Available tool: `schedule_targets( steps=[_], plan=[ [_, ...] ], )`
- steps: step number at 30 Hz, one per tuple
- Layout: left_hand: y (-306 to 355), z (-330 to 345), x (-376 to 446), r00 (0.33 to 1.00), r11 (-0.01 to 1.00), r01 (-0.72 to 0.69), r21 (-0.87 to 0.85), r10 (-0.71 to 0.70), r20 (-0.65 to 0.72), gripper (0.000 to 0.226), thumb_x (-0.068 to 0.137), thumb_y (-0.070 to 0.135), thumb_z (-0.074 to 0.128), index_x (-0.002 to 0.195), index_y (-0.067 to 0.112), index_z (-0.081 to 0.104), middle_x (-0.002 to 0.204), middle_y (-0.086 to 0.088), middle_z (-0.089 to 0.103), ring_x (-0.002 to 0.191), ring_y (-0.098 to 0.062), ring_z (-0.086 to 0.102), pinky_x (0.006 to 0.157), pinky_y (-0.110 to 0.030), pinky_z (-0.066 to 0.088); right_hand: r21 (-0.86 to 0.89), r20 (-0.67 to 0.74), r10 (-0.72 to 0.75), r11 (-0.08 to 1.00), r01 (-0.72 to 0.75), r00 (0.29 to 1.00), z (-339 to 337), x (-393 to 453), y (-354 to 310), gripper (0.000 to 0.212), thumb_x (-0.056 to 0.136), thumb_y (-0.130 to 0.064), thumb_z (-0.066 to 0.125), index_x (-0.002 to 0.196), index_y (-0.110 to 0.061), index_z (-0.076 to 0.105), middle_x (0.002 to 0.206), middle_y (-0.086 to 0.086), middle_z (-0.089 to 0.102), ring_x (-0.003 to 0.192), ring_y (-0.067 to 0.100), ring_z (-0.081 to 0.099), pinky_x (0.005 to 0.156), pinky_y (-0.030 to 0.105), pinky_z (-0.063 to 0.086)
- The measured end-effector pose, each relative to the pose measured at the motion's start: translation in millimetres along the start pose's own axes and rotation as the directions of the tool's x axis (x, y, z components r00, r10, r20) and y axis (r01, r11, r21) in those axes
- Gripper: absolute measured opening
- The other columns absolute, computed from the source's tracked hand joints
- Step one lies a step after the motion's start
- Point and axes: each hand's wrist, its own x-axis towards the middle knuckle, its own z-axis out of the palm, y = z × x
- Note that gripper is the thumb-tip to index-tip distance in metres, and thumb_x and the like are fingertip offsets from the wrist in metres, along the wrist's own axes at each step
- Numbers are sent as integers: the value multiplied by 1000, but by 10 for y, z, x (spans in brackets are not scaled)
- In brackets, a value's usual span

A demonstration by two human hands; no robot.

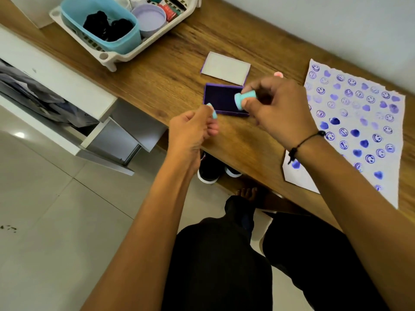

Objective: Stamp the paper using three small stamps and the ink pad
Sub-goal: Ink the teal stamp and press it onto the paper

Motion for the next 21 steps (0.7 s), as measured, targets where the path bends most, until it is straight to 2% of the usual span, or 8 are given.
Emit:
schedule_targets(
  steps=[2,4,6,8,14,18,21],
  plan=[
    [6,-52,80,993,995,-80,53,84,-78,16,85,18,59,70,13,62,65,-1,60,61,-10,54,64,-21,48,-183,-7,-129,975,126,992,67,169,-37,15,82,-17,59,95,-14,68,87,3,66,79,14,57,75,26,41],
    [17,-58,158,976,977,-160,141,178,-128,17,83,21,60,67,18,61,62,5,58,60,-6,51,59,-18,45,-343,68,-223,910,233,972,164,352,-73,20,85,-18,56,101,-13,65,100,8,69,94,22,59,77,26,39],
    [32,-40,222,959,952,-225,208,255,-126,18,83,21,59,65,22,61,59,11,57,53,3,51,52,-12,43,-479,167,-251,824,301,953,249,495,-79,23,86,-15,52,105,-8,62,109,14,66,101,29,57,78,32,43],
    [46,-22,278,949,934,-268,236,298,-101,17,81,21,59,64,24,61,59,14,58,49,9,53,48,-7,42,-564,258,-234,751,342,938,309,552,-60,21,87,-11,50,104,-3,60,108,18,63,100,34,56,78,39,46],
    [40,-8,384,947,910,-300,285,320,-23,14,80,24,59,68,28,62,68,13,62,68,0,60,57,-10,47,-579,363,-198,718,387,911,346,542,-19,20,88,-12,49,104,-2,56,104,20,62,98,35,56,77,43,47],
    [3,-51,402,947,915,-302,267,320,-27,13,81,23,58,69,28,61,66,13,60,62,4,56,57,-9,45,-550,393,-192,735,397,899,319,542,-7,22,89,-14,48,107,-3,55,104,21,63,97,35,56,80,43,49],
    [-25,-45,405,947,923,-302,239,319,-36,14,79,21,58,67,27,61,64,13,59,57,6,54,56,-8,44,-540,380,-174,756,370,909,318,572,-11,21,86,-13,50,104,-3,56,101,21,64,94,36,57,76,39,48]
  ],
)
